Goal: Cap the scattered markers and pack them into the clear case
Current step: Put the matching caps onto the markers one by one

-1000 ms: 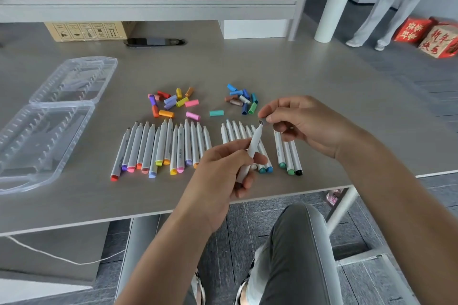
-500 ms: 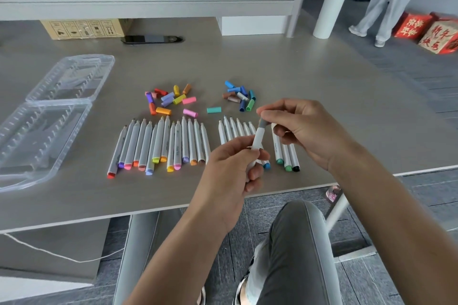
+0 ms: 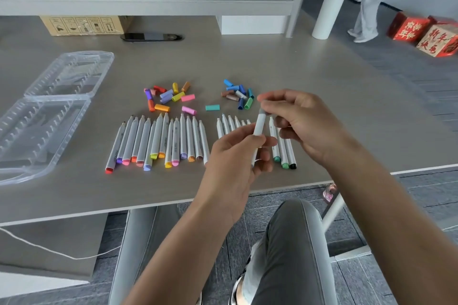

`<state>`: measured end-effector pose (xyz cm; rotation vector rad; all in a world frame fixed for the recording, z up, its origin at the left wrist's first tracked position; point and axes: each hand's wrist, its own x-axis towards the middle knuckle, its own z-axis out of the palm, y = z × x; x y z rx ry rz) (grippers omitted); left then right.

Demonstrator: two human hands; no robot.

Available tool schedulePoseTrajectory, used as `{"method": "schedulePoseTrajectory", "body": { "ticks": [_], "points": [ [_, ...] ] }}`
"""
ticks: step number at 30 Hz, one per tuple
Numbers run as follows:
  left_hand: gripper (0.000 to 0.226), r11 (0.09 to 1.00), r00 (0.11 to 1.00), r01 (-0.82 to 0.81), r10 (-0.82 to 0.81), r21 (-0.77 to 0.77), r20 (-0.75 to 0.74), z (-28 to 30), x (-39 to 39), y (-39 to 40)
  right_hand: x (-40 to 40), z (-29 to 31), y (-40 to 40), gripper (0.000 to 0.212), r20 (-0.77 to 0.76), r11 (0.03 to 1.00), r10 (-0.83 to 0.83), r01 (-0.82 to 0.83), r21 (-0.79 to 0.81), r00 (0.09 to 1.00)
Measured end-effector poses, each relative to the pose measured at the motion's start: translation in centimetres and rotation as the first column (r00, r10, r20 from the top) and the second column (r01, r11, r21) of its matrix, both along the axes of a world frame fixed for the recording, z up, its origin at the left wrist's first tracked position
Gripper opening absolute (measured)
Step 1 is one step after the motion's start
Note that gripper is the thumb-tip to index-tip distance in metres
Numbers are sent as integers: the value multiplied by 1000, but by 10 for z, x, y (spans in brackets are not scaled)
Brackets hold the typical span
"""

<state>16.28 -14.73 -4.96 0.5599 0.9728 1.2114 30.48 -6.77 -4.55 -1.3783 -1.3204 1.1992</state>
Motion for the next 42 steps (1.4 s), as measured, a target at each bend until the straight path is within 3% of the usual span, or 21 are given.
{"method": "schedulePoseTrajectory", "body": {
  "ticks": [4,7,11,20,24,28,37,40,42],
  "points": [
    [18,999,999,-33,33,11,5,-3,-15,-2,7,6,18,5,51,994,-99,102,-45,994],
    [21,996,996,-87,87,13,20,-5,-32,-2,11,7,26,8,211,993,-60,79,-87,976],
    [23,991,991,-134,133,18,31,-7,-53,-6,4,7,33,11,441,995,-2,47,-92,897],
    [18,990,990,-140,140,19,-1,-10,-67,-10,-11,-6,50,6,738,999,-6,-19,26,674],
    [17,993,993,-113,113,24,-20,-12,-64,-11,-22,-12,40,7,769,985,-133,-6,175,625],
    [16,994,994,-105,106,34,-26,-13,-61,-11,-34,-8,33,11,758,988,-22,-100,115,652],
    [18,993,995,-95,97,74,-30,-14,-63,-9,-64,-5,38,21,927,992,-31,-106,76,374],
    [18,987,984,-105,121,125,-127,-16,-65,-6,-70,-1,39,20,940,993,-15,-109,55,341],
    [17,977,962,-96,140,189,-236,-18,-66,-3,-70,0,41,21,926,996,6,-89,30,378]
  ]
}}
